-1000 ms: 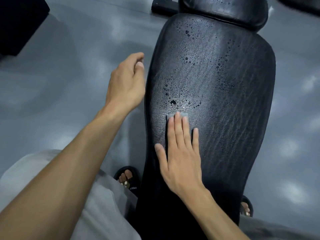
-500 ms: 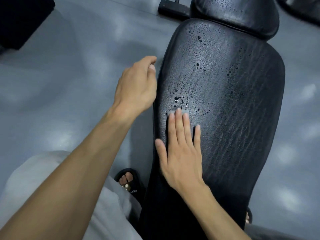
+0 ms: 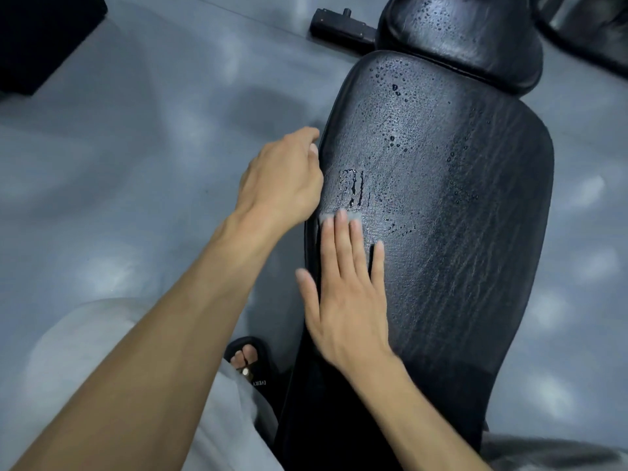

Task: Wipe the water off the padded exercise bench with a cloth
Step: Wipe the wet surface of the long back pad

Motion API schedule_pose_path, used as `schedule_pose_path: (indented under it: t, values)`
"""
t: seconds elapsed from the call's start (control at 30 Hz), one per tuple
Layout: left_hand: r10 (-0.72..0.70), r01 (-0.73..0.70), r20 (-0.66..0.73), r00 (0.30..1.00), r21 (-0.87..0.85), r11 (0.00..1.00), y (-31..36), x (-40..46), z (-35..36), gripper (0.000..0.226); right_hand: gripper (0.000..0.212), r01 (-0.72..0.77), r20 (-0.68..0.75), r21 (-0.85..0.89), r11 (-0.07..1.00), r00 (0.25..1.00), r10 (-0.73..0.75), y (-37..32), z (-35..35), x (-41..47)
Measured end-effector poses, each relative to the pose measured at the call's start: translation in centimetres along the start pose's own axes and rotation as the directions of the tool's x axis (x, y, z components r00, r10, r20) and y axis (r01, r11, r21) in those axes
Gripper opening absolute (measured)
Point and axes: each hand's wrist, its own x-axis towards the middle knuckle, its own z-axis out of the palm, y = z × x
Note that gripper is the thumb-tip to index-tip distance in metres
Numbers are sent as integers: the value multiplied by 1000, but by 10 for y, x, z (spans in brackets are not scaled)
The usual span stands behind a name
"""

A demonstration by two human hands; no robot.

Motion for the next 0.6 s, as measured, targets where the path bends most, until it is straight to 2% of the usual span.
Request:
schedule_pose_path:
  t: [0.17,0.43,0.6]
  values:
    - [-48,48,-28,998,-18,999,2,0,-10,42,73,-58,-33,-55,997,998,56,1,-10,83]
    - [-34,33,-43,998,-31,999,1,6,-8,40,71,13,11,-4,1000,1000,-13,-8,-2,-12]
    - [-37,36,-70,997,-12,999,13,9,-2,39,71,1,-9,-7,1000,1000,-1,0,-11,71]
